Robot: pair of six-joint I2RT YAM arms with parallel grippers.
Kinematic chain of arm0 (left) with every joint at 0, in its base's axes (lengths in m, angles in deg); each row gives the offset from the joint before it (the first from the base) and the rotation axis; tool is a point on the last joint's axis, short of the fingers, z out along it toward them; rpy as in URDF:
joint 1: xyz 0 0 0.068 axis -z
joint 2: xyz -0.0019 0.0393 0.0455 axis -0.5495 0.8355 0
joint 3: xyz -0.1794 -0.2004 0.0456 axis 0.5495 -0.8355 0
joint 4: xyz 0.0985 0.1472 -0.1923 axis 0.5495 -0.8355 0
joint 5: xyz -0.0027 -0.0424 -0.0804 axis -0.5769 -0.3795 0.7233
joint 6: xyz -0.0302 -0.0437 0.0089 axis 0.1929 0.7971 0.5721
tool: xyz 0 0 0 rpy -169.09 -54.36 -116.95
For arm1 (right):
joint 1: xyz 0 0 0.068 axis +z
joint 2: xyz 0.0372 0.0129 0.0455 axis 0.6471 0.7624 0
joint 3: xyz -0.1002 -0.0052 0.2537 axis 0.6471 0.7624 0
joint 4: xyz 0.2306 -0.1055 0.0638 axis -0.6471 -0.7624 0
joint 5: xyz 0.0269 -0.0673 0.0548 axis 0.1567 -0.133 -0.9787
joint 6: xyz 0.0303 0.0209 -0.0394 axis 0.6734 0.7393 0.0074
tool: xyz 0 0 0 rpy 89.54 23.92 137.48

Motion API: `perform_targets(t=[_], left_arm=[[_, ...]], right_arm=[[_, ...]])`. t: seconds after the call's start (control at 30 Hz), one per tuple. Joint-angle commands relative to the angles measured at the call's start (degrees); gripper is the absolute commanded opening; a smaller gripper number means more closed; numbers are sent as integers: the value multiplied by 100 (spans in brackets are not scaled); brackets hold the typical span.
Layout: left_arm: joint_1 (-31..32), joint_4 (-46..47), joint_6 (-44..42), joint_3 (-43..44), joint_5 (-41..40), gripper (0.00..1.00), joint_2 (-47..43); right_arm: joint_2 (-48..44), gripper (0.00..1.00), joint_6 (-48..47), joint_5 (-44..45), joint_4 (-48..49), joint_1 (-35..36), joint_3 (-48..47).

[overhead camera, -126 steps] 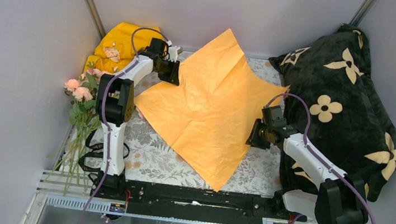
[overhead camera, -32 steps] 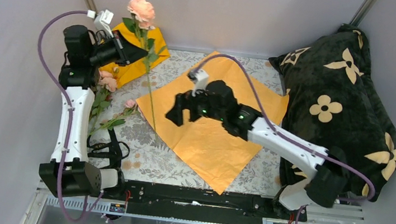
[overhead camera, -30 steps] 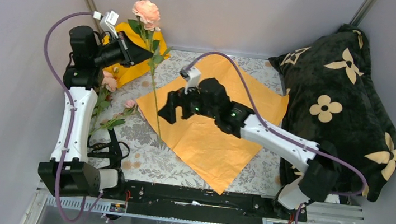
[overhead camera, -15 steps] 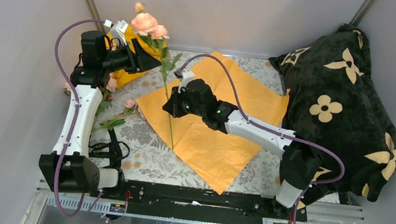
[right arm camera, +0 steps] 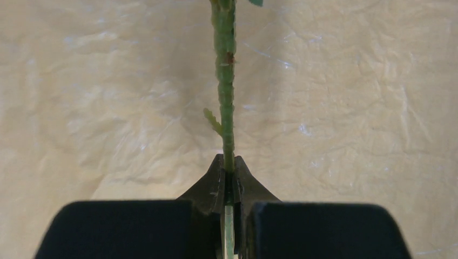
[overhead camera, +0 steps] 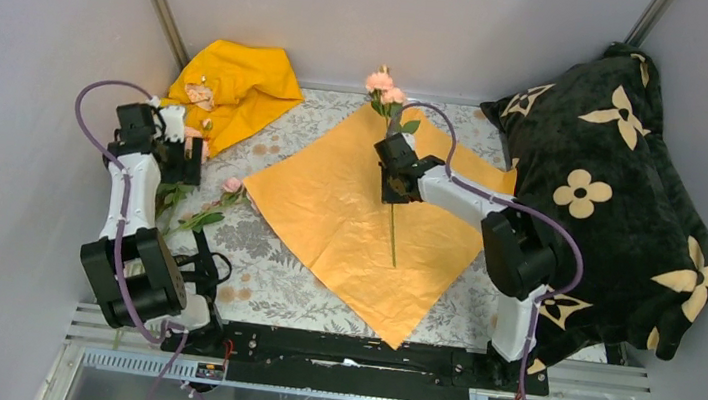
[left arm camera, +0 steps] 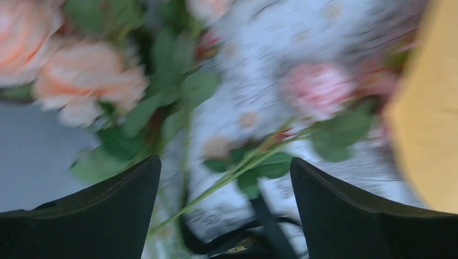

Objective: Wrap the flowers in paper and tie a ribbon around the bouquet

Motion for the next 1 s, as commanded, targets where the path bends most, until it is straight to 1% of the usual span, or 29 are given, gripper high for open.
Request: perform_targets(t=[0.0, 0.03, 0.07, 0.1, 0.17, 0.2, 0.27, 0.3, 0.37, 0.47, 0.57, 0.67, 0.77, 0.8, 0.87, 0.9, 0.97], left_arm=[[-381, 360, -1418, -442, -1210, 87, -37], [-386, 263, -1700, -594, -1041, 80, -64], [-387, 79, -2099, -706, -784, 76, -112], [-385, -215, -2540, -793, -356, 74, -176], [-393, -836, -3623, -987, 176, 76, -343], [-394, -1036, -4091, -1105, 280, 79, -420], [-385, -1095, -4682, -1309, 273, 82, -518], [-369, -1075, -4865, -1343, 269, 83, -516], [-324, -849, -4923, -1342, 226, 83, -398], [-133, -493, -4813, -1286, 43, 78, -74], [137, -409, -4861, -1275, -164, 72, 321], [393, -252, -4979, -1446, -495, 70, 609], [483, 82, -5008, -1553, -760, 69, 795], [484, 165, -4968, -1544, -838, 66, 852], [472, 299, -4876, -1483, -961, 54, 996], [473, 331, -4837, -1452, -1011, 50, 1086], [457, 415, -4798, -1415, -1066, 44, 1177]], right_arm=[[473, 0, -80, 548, -429, -33, -373], [615, 0, -58, 568, -437, -42, -409], [711, 4, -39, 591, -479, -43, -468], [785, 11, -13, 603, -514, -49, -500], [855, 32, 39, 576, -585, -46, -547], [837, 37, 55, 542, -600, -45, -550], [704, 42, 98, 472, -605, -43, -509], [600, 43, 103, 438, -599, -46, -485], [380, 45, 110, 360, -585, -49, -431], [40, 46, 106, 174, -524, -40, -315], [-187, 47, 95, -11, -537, -39, -218], [-422, 47, 101, -51, -568, -37, -59], [-633, 47, 112, -64, -551, -34, 97], [-696, 47, 108, -71, -554, -41, 136], [-810, 47, 102, -113, -536, -34, 205], [-866, 47, 104, -133, -527, -36, 239], [-971, 47, 90, -150, -512, -34, 312]])
